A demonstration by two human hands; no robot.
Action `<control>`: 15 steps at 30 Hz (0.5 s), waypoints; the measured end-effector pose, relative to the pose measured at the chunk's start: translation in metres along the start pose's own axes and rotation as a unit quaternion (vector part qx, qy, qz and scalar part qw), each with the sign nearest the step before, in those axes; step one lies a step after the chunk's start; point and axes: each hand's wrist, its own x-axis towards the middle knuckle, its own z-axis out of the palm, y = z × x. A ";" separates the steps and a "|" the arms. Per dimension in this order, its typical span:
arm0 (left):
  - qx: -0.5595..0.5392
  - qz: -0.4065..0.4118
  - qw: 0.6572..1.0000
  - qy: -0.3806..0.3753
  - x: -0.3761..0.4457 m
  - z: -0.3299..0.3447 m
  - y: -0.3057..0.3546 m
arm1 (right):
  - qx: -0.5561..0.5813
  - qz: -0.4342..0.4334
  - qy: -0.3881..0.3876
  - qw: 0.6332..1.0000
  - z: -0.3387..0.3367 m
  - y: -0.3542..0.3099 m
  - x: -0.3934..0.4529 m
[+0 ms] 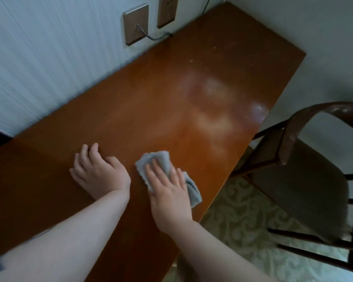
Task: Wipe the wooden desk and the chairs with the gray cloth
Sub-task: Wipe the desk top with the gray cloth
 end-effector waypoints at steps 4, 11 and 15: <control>-0.022 0.007 1.000 0.003 -0.002 -0.002 0.001 | -0.015 -0.123 -0.075 0.989 -0.011 0.018 0.038; -0.092 0.088 0.992 0.007 -0.022 -0.005 0.012 | -0.041 0.147 0.059 0.986 -0.034 0.109 0.033; -0.139 0.069 0.988 -0.005 -0.057 0.021 0.064 | 0.004 0.049 0.018 0.999 -0.018 0.065 0.016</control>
